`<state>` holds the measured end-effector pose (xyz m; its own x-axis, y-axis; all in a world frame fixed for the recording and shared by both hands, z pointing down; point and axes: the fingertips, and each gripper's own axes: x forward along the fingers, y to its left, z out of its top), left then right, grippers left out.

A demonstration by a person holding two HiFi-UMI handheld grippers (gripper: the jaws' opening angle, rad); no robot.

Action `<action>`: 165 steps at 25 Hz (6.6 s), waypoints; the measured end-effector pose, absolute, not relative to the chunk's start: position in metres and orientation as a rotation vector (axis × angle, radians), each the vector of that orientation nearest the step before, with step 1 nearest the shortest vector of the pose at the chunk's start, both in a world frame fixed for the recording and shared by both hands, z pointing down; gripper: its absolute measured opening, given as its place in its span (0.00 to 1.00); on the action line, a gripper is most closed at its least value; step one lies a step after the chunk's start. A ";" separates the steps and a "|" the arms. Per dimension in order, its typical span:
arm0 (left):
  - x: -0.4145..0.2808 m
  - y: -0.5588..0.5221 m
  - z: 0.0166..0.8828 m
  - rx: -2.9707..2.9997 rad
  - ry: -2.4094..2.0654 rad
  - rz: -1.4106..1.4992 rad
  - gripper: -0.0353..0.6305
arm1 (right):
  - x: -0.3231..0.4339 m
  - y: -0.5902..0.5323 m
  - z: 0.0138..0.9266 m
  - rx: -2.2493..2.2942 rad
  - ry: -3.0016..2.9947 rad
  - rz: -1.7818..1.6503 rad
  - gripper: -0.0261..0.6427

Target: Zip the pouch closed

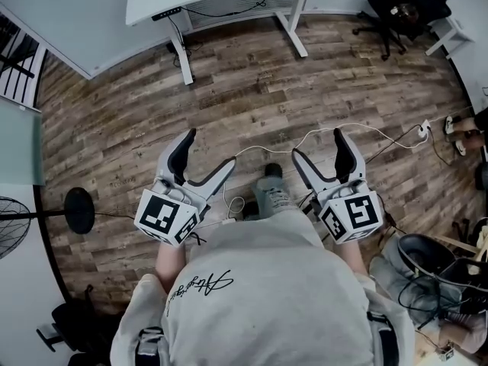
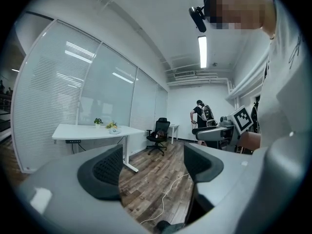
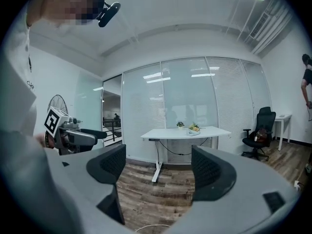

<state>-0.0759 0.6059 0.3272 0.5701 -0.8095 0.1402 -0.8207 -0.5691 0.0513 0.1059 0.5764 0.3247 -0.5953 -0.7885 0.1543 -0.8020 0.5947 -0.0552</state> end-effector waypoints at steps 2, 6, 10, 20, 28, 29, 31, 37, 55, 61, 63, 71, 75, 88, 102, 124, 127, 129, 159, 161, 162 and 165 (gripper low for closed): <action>-0.079 0.605 0.329 2.675 -1.405 0.155 0.62 | 0.101 0.575 0.326 1.334 -2.710 0.185 0.64; -0.083 0.599 0.327 2.663 -1.433 0.159 0.62 | 0.095 0.567 0.324 1.293 -2.734 0.180 0.64; -0.088 0.585 0.326 2.659 -1.444 0.152 0.62 | 0.095 0.550 0.323 1.293 -2.740 0.177 0.64; -0.093 0.527 0.325 2.639 -1.485 0.165 0.62 | 0.086 0.475 0.326 1.245 -2.790 0.222 0.64; -0.084 0.446 0.312 2.643 -1.504 0.127 0.62 | 0.089 0.391 0.321 1.206 -2.804 0.227 0.63; -0.083 0.437 0.311 2.640 -1.506 0.122 0.62 | 0.088 0.381 0.320 1.195 -2.807 0.226 0.63; -0.083 0.421 0.311 2.636 -1.512 0.124 0.62 | 0.085 0.364 0.318 1.175 -2.812 0.221 0.63; -0.085 0.374 0.308 2.619 -1.546 0.130 0.62 | 0.080 0.311 0.316 1.132 -2.828 0.220 0.63; -0.031 0.252 0.308 2.673 -1.464 0.075 0.62 | 0.125 0.201 0.322 1.155 -2.807 0.233 0.63; -0.029 0.247 0.316 2.636 -1.485 0.083 0.62 | 0.120 0.190 0.332 1.096 -2.824 0.264 0.62; -0.033 0.249 0.321 2.620 -1.481 0.096 0.62 | 0.115 0.191 0.334 1.084 -2.834 0.274 0.62; -0.038 0.233 0.308 2.648 -1.468 0.095 0.62 | 0.106 0.185 0.330 1.077 -2.853 0.315 0.61; -0.033 0.231 0.307 2.662 -1.449 0.095 0.61 | 0.111 0.182 0.330 1.085 -2.861 0.315 0.61; -0.009 0.220 0.305 2.680 -1.427 0.083 0.60 | 0.129 0.174 0.326 1.060 -2.875 0.294 0.60; -0.019 0.202 0.320 2.651 -1.433 0.094 0.60 | 0.119 0.153 0.342 1.028 -2.866 0.318 0.60; -0.057 0.035 0.322 2.707 -1.316 0.075 0.60 | 0.081 0.006 0.347 1.140 -2.828 0.354 0.60; -0.064 0.007 0.318 2.716 -1.304 0.074 0.60 | 0.073 -0.018 0.349 1.150 -2.818 0.369 0.60; -0.069 -0.010 0.316 2.722 -1.291 0.090 0.60 | 0.068 -0.035 0.348 1.161 -2.815 0.376 0.60; -0.136 -0.145 0.324 2.742 -1.184 0.092 0.59 | -0.001 -0.160 0.346 1.237 -2.768 0.384 0.60; -0.134 -0.144 0.327 2.732 -1.180 0.095 0.59 | 0.002 -0.159 0.349 1.234 -2.762 0.391 0.60; -0.132 -0.145 0.329 2.727 -1.179 0.099 0.59 | 0.004 -0.160 0.349 1.236 -2.760 0.394 0.60; -0.124 -0.149 0.333 2.725 -1.166 0.108 0.59 | 0.012 -0.165 0.349 1.243 -2.759 0.399 0.60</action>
<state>-0.1236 -0.1488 0.3329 0.6905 -0.7106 0.1353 -0.7233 -0.6777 0.1321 0.0117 -0.1647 0.3488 -0.6651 -0.7229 0.1871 -0.7463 0.6351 -0.1993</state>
